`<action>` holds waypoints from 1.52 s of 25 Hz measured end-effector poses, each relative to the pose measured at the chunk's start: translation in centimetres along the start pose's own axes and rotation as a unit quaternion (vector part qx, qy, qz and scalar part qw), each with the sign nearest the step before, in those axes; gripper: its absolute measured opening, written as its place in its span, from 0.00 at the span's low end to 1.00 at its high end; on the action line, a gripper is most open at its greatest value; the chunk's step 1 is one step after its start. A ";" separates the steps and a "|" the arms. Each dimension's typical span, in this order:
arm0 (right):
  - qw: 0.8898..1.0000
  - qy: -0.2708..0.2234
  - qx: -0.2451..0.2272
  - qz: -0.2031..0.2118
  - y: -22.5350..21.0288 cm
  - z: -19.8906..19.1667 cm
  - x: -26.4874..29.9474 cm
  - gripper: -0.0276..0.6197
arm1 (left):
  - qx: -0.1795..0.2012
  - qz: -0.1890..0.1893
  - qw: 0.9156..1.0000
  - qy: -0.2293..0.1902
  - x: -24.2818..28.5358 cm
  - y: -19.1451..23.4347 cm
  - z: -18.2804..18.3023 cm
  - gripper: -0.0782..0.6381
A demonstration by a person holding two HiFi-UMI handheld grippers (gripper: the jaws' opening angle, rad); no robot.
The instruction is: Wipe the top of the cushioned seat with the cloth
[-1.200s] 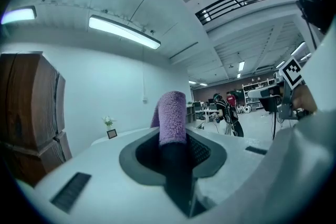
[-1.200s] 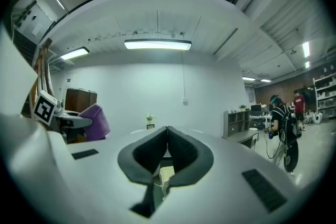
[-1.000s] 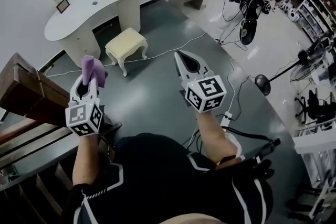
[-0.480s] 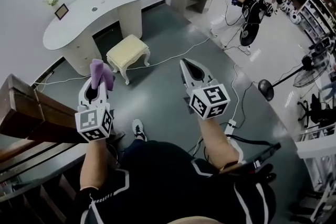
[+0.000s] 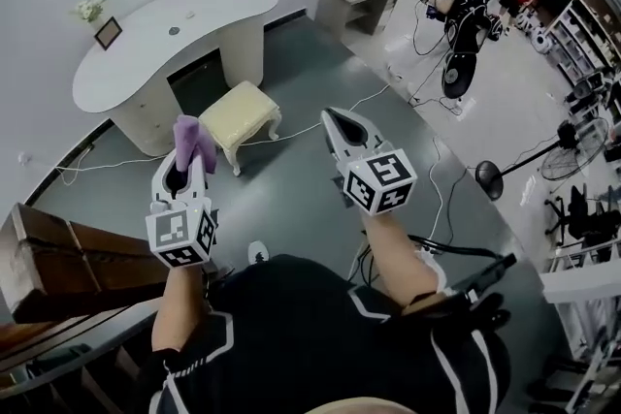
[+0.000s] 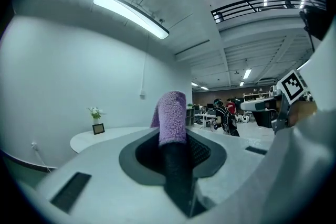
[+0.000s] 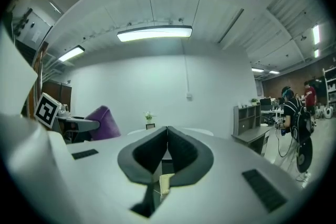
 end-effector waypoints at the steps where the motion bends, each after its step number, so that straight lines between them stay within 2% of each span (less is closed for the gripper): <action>1: 1.000 -0.004 0.000 0.002 -0.3 0.5 0.9 0.05 | 0.001 0.000 1.000 -0.001 0.5 0.0 0.2 0.22; 5: 1.000 -0.011 -0.005 0.020 -0.6 2.1 5.6 0.05 | -0.012 0.002 1.000 0.004 2.3 1.5 0.1 0.22; 14: 0.999 -0.006 -0.015 0.052 0.4 4.4 15.6 0.05 | -0.026 0.041 0.999 0.009 6.1 9.6 0.5 0.22; 19: 0.998 0.007 -0.013 0.069 -1.0 4.8 20.6 0.05 | -0.027 0.075 0.997 0.015 9.5 14.3 1.1 0.22; 22: 0.997 0.011 -0.009 0.080 -3.4 5.2 23.7 0.05 | -0.017 0.094 0.995 0.016 12.2 16.0 2.3 0.22; 25: 0.994 0.028 -0.010 0.104 -5.9 5.5 26.3 0.05 | -0.025 0.110 0.994 0.011 14.8 15.9 3.5 0.22; 29: 0.990 0.020 -0.046 0.130 -9.2 7.7 29.4 0.05 | -0.041 0.120 0.992 0.010 19.2 15.2 4.5 0.22; 35: 0.987 0.014 -0.046 0.155 -14.4 8.7 32.9 0.05 | -0.052 0.132 0.990 0.010 25.1 13.8 6.3 0.22; 38: 0.986 0.012 -0.036 0.160 -17.4 9.0 34.1 0.05 | -0.041 0.137 0.990 0.018 27.8 12.5 7.1 0.22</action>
Point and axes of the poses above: the fingertips, and each gripper's own axes: x forward along the fingers, y to its left, z out of its top, the point moved 6 cm from there along -x, backward along the fingers, and after that the axes turned 11 degrees about y, right-handed, at the moved point
